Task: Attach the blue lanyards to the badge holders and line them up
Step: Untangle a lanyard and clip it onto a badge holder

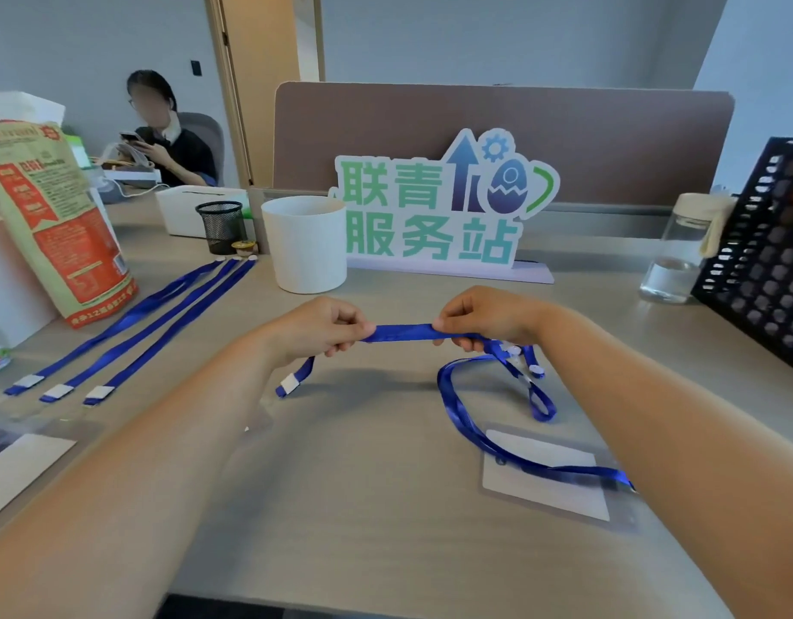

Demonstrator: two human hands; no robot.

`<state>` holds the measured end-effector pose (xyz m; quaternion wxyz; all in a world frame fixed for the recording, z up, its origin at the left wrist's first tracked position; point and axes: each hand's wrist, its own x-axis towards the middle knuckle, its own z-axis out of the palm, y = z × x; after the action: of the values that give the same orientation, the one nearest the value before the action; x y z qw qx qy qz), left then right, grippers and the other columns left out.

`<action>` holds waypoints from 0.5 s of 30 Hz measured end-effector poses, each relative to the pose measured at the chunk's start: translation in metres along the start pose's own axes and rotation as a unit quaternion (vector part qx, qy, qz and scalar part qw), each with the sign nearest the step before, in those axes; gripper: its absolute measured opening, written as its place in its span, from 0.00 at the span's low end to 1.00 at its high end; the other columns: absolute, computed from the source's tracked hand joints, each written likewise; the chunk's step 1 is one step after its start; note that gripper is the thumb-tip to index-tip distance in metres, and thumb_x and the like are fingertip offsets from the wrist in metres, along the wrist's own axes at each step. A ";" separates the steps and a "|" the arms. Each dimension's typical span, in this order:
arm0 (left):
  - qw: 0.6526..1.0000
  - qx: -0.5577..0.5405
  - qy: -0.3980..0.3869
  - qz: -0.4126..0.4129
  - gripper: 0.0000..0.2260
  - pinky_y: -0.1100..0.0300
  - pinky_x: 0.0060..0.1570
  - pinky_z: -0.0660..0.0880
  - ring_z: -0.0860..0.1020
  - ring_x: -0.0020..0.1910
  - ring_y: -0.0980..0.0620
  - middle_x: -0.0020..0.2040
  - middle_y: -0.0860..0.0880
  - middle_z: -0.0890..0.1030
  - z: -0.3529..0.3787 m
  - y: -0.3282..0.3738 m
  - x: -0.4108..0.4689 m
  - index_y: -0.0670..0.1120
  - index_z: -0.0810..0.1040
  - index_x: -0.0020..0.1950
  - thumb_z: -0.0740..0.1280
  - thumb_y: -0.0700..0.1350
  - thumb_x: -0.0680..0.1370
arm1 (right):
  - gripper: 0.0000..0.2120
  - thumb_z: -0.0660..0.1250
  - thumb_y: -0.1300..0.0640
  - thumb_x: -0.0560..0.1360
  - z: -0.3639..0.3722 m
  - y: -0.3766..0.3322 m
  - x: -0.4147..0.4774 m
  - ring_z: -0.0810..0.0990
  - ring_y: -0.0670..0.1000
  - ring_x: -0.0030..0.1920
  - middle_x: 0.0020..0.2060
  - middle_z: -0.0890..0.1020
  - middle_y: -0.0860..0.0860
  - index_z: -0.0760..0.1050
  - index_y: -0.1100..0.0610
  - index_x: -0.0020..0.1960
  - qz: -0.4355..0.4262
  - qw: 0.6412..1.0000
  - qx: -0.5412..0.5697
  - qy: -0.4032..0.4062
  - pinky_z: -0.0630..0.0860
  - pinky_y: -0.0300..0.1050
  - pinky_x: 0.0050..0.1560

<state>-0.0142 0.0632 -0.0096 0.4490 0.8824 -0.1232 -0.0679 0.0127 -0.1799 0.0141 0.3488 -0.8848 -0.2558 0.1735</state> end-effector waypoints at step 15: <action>0.994 -0.007 -0.107 0.030 0.14 0.61 0.58 0.69 0.78 0.54 0.56 0.50 0.51 0.83 0.046 0.047 0.021 0.48 0.77 0.55 0.55 0.53 0.80 | 0.15 0.58 0.54 0.80 -0.007 0.011 -0.022 0.67 0.44 0.24 0.26 0.73 0.49 0.74 0.56 0.37 0.010 0.999 0.025 0.026 0.67 0.33 0.30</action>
<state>-0.0121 -0.0050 0.0011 0.4411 0.8629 -0.1963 -0.1496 0.0013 -0.2031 0.0143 0.3760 -0.8825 -0.2329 0.1599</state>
